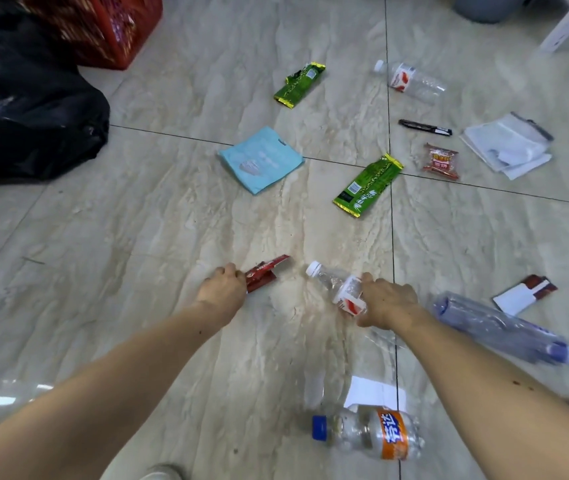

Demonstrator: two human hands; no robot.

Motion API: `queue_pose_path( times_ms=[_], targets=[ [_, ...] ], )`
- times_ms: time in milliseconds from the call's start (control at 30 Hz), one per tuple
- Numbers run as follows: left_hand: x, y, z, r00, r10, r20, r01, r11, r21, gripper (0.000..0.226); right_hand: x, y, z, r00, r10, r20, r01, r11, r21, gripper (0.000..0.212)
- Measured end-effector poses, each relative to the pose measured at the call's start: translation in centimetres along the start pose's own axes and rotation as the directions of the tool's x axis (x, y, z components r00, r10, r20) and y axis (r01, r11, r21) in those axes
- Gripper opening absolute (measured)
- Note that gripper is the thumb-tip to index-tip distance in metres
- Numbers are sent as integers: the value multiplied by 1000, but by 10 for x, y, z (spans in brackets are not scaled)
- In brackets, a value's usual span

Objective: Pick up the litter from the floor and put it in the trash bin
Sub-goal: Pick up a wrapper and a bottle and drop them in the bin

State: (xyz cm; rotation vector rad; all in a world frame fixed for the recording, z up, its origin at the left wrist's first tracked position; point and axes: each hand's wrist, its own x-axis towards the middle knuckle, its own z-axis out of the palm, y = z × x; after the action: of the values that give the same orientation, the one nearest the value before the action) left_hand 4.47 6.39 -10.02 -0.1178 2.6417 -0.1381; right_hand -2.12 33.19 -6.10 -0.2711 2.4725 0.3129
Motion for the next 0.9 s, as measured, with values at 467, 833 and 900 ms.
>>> queue_pose_path(
  times_ms=[467, 833, 900],
  targets=[
    [-54, -30, -201, 985, -20, 169, 79, 934, -347, 39, -94, 40, -171, 992, 95, 81, -119, 915, 386, 65],
    [-146, -82, -511, 988, -66, 142, 118, 909, -399, 36, -227, 84, -452, 990, 109, 88, -136, 895, 425, 69],
    [-152, -102, -553, 990, -68, 127, 112, 915, -387, 34, -243, 84, -496, 987, 129, 91, -156, 893, 423, 69]
  ],
)
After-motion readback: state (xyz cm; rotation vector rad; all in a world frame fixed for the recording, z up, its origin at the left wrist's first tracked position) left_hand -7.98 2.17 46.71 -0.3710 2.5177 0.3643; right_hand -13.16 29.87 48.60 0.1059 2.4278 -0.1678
